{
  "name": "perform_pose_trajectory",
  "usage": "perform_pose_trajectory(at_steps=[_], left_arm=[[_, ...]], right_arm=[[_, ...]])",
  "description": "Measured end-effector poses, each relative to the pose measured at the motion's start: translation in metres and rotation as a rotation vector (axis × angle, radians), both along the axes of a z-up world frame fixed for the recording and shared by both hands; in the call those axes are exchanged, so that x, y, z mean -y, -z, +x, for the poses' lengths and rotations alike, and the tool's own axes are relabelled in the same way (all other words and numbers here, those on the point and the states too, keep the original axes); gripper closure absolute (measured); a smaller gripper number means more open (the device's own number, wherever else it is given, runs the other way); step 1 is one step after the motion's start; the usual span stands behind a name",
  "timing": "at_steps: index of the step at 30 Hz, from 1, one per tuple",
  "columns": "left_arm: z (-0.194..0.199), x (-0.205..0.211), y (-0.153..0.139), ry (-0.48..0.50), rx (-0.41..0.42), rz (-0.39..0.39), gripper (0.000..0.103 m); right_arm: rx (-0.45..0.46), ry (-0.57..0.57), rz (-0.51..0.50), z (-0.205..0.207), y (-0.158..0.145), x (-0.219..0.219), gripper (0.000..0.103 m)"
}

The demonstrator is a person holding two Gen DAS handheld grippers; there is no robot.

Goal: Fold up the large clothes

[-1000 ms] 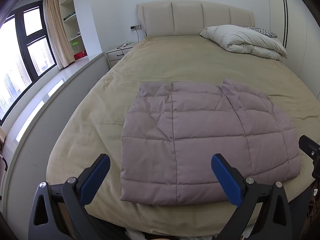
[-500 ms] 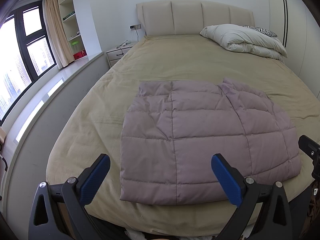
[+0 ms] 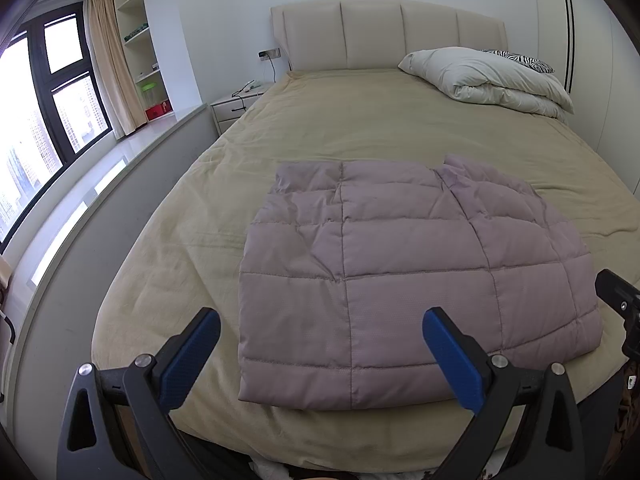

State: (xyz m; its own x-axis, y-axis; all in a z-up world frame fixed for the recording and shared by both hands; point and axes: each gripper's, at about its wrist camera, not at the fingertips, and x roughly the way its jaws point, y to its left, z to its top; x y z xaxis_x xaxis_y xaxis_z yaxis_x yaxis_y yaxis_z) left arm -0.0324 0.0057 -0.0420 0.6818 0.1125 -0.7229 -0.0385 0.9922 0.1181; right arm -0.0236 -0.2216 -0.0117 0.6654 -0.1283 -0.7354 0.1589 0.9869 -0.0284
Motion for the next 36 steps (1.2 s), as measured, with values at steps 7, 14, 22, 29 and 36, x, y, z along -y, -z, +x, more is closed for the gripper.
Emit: perform_pose_trajectory(at_steps=[7,14,22,29,36], left_arm=[[0.0004,-0.0005,0.0005,0.002,-0.001,0.000,0.000],[-0.0001,-0.0002,0.0010,0.003,-0.002,0.001,0.000],[-0.0001,0.0002,0.0006,0.003,-0.003,0.001,0.000],[0.0002,-0.0006,0.0012,0.005,-0.005,0.001,0.000],[0.0008,-0.0020,0.0016,0.008,-0.006,0.001,0.000]], right_arm=[[-0.002,0.001,0.001,-0.0001,0.0005,-0.0003,0.000],[-0.006,-0.001,0.002,0.0004,0.0017,-0.0004,0.000],[-0.008,-0.002,0.003,0.0006,0.0029,-0.0008,0.000],[-0.010,-0.004,0.005,0.0019,0.0039,-0.0007,0.000],[-0.013,-0.004,0.005,0.0018,0.0042,-0.0013,0.000]])
